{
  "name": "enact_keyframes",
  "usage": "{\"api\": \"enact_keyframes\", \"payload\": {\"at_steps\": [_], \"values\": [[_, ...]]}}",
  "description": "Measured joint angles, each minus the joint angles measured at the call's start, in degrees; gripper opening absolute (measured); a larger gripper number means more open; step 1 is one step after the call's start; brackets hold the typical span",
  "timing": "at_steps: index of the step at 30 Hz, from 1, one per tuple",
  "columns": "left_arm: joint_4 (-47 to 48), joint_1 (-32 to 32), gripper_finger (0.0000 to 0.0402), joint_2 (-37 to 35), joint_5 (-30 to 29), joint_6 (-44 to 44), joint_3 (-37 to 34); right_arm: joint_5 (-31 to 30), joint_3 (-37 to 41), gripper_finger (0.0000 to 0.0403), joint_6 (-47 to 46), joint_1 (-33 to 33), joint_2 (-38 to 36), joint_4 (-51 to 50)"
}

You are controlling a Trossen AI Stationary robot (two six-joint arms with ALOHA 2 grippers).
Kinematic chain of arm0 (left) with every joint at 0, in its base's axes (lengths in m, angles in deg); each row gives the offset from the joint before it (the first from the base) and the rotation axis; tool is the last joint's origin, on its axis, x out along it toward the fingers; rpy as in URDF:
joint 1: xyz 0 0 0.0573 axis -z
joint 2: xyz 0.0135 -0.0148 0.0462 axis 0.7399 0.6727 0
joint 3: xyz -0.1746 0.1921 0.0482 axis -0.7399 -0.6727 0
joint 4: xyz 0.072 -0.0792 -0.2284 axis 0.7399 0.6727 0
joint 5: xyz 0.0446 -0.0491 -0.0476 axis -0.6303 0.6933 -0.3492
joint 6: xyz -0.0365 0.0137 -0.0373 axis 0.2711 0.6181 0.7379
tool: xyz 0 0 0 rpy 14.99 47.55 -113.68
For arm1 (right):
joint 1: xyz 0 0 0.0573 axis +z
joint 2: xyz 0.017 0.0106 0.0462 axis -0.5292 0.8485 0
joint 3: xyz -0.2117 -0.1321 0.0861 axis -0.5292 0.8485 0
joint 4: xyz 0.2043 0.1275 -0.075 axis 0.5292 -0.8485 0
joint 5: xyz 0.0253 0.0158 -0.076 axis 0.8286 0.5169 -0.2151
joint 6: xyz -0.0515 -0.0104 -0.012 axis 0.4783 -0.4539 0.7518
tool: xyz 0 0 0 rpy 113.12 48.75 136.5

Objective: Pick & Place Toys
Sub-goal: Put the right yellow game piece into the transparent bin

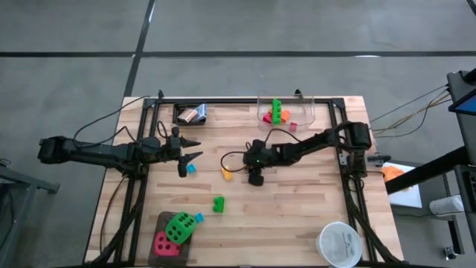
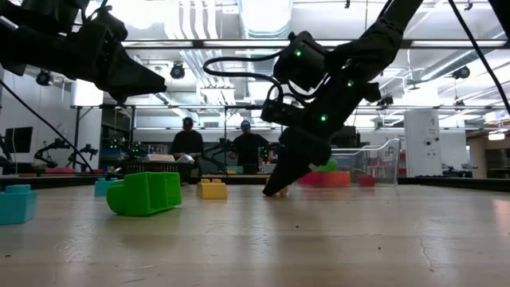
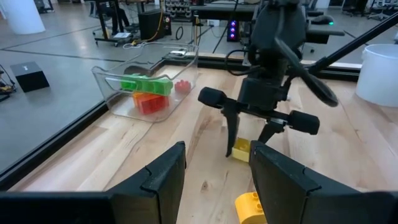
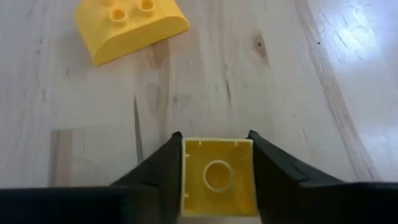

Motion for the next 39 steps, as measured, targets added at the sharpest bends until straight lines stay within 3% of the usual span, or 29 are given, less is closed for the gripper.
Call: {"api": "enact_keyframes", "payload": {"at_steps": [2,12,18,23,26,32,36,39], "values": [[0.0,0.0,0.0177,0.0,0.0,0.1,0.0,-0.5,0.1,0.0127,0.2,0.6,-0.7,-0.4],[0.0,0.0,0.0177,0.0,0.0,0.4,-0.2,0.4,0.5,0.0128,4.6,5.0,-5.6,5.1],[0.0,0.0,0.0177,0.0,0.0,0.4,-0.3,7.6,4.8,0.0128,7.7,6.5,-8.6,22.4],[-0.1,0.0,0.0177,0.0,0.0,0.6,-0.3,17.1,12.8,0.0128,8.4,6.2,-8.4,45.9],[-0.1,0.0,0.0177,0.0,0.0,0.6,-0.3,18.3,18.9,0.0128,8.0,5.3,-8.1,57.0],[-0.1,0.0,0.0178,0.0,0.0,0.6,-0.3,10.9,28.9,0.0128,6.9,0.4,-11.9,64.1],[-0.4,0.0,0.0177,0.0,0.0,0.6,-0.3,2.3,33.0,0.0128,6.8,-4.8,-18.3,63.6],[-0.5,0.0,0.0177,0.0,0.0,0.6,-0.3,-3.1,33.7,0.0128,7.1,-9.4,-24.5,57.9]]}}
